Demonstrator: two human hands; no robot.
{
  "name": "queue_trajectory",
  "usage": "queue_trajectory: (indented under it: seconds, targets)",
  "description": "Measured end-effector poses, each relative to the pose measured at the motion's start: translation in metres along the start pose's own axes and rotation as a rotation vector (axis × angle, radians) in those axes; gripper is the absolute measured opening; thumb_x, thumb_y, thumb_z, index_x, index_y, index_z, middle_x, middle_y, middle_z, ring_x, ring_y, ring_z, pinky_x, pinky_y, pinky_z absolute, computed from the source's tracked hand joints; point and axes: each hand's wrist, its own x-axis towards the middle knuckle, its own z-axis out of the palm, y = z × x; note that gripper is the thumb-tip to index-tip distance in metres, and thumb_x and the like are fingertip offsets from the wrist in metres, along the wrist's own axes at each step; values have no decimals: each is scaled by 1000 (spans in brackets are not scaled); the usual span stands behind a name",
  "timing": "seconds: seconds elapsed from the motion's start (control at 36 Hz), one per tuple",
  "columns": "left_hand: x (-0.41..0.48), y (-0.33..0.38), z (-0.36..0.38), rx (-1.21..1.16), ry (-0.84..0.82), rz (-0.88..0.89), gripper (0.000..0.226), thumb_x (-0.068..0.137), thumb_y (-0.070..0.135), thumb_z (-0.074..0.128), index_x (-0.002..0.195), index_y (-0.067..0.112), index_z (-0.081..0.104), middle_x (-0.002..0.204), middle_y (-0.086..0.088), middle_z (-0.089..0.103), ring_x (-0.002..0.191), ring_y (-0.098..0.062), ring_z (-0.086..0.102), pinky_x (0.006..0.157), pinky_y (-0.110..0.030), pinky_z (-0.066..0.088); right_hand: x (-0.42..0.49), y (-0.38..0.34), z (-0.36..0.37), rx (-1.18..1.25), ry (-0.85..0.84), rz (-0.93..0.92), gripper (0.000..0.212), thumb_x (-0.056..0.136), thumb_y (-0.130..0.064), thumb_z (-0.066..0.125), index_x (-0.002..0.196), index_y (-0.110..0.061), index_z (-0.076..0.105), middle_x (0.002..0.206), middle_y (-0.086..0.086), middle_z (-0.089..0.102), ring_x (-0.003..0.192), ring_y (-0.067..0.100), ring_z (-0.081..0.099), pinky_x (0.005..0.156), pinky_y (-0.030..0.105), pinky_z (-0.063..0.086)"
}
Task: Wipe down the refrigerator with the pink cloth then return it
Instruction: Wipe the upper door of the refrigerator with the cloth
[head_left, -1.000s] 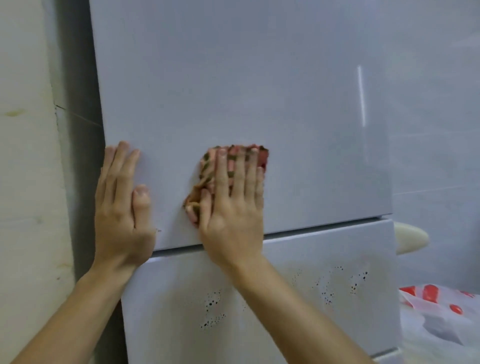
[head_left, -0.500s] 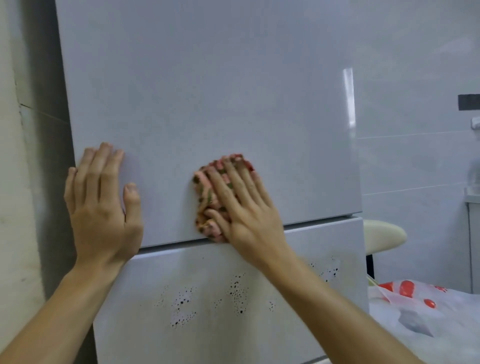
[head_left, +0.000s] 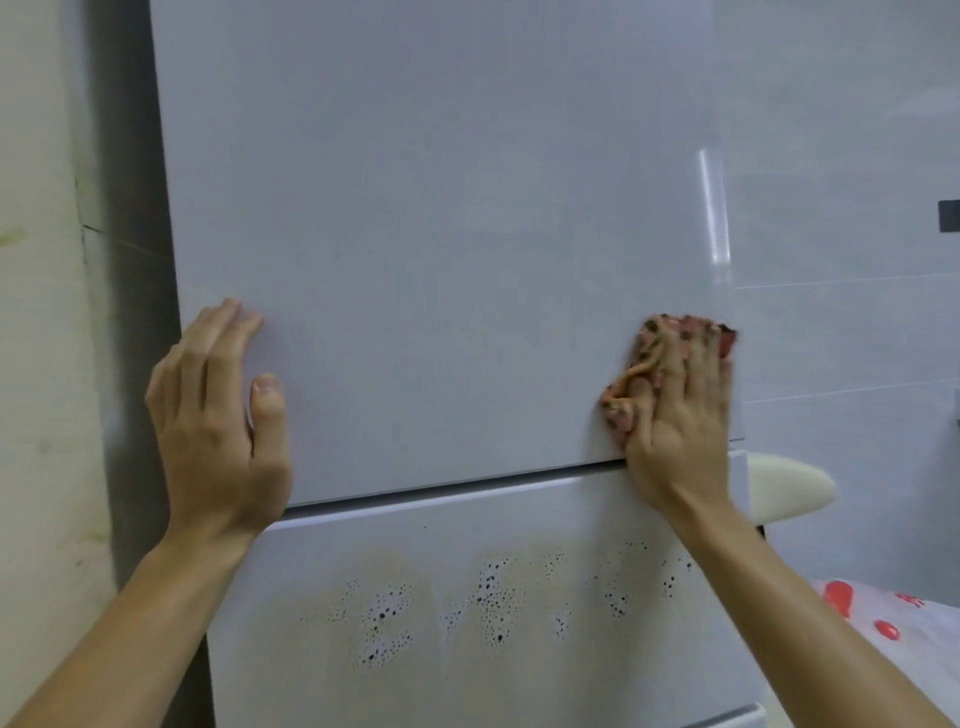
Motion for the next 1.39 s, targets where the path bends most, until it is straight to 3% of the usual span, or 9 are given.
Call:
queue_trajectory:
  seconds: [0.11, 0.22, 0.36, 0.58, 0.81, 1.0, 1.11, 1.31, 1.39]
  targets:
    - [-3, -1, -4, -72, -29, -5, 52, 103, 21, 32, 147, 1, 52, 159, -14, 47, 151, -29, 38, 125, -53, 26, -14, -86, 24, 51, -12, -219, 66, 106, -39, 37, 162, -6, 32, 171, 19, 22, 161, 37, 13, 130, 55, 11]
    - [-4, 0, -5, -128, -70, -38, 54, 105, 24, 28, 149, 1, 50, 161, -12, 43, 154, -26, 32, 124, -61, 24, -37, -177, 38, 113, -61, -386, 65, 105, -45, 46, 163, -16, 35, 171, 18, 23, 161, 33, 12, 132, 45, 2]
    - [-1, 1, -8, -178, -89, -53, 54, 106, 26, 28, 151, 4, 46, 161, 4, 34, 156, -18, 27, 126, -61, 23, -60, -238, 55, 30, -145, -620, 61, 110, -45, 39, 165, -23, 28, 173, 13, 19, 162, 31, 11, 132, 45, 5]
    - [-4, 1, -6, -121, -73, -16, 50, 108, 22, 29, 147, -1, 50, 160, -17, 43, 154, -28, 31, 124, -63, 23, -39, -191, 48, 164, -87, -670, 65, 102, -60, 52, 156, -24, 49, 167, 8, 35, 159, 25, 26, 129, 46, 22]
    - [-6, 1, 1, -48, -33, -21, 49, 107, 22, 32, 147, 1, 51, 160, -18, 43, 153, -29, 30, 126, -57, 19, -9, -74, 11, -17, -80, -702, 67, 104, -66, 46, 157, -25, 46, 166, 10, 36, 156, 29, 31, 128, 51, 25]
    - [-7, -1, 6, -34, 12, -19, 48, 107, 23, 33, 146, 2, 53, 158, -16, 46, 153, -31, 34, 126, -55, 21, 3, 35, -26, -119, -100, -456, 68, 108, -63, 35, 161, -21, 36, 171, 13, 26, 160, 31, 21, 128, 59, 19]
    - [-8, -1, 0, -121, -10, -38, 50, 107, 19, 30, 148, 1, 50, 160, -14, 44, 155, -23, 32, 128, -55, 21, -5, 18, -15, -62, -89, -369, 67, 110, -59, 32, 161, -17, 36, 171, 16, 24, 160, 32, 18, 129, 57, 14]
    - [-9, -15, -23, -207, -68, -60, 52, 106, 10, 26, 155, -2, 41, 168, -9, 31, 157, -8, 25, 125, -28, 28, -33, -109, 24, -7, -50, -422, 65, 109, -60, 38, 162, -22, 37, 170, 17, 25, 160, 34, 20, 130, 53, 16]
    - [-13, -34, -28, -115, -100, -23, 54, 107, 16, 27, 157, 1, 39, 169, -3, 28, 159, -19, 24, 127, -50, 26, -48, -170, 39, 32, -54, -474, 65, 108, -59, 42, 162, -24, 36, 171, 16, 24, 160, 33, 17, 131, 50, 15]
